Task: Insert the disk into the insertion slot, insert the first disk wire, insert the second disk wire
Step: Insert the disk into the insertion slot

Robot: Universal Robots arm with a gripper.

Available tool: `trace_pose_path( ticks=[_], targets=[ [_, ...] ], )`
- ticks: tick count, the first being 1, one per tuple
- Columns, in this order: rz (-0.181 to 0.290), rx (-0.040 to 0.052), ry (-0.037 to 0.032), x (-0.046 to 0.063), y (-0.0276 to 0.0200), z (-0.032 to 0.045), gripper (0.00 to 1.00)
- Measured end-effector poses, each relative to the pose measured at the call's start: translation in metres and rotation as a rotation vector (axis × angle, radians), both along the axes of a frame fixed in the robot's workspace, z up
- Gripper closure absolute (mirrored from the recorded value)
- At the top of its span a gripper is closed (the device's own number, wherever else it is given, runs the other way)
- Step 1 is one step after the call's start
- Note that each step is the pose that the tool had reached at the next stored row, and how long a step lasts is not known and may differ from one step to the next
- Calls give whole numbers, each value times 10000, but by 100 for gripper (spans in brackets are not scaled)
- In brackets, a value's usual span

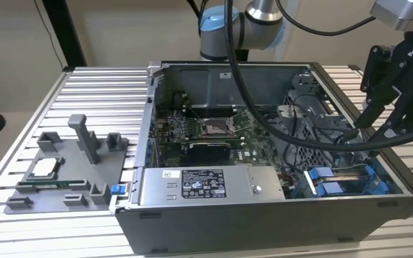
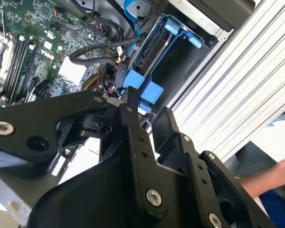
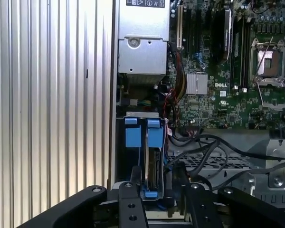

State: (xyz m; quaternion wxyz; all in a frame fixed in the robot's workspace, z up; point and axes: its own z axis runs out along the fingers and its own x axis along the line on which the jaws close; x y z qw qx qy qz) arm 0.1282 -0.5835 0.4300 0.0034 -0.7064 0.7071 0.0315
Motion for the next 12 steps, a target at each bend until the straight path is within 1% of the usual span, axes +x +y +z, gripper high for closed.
trace_pose_path(
  ticks=[12],
  targets=[
    [0, -1, 0, -1, 0, 8, 0]
  ],
)
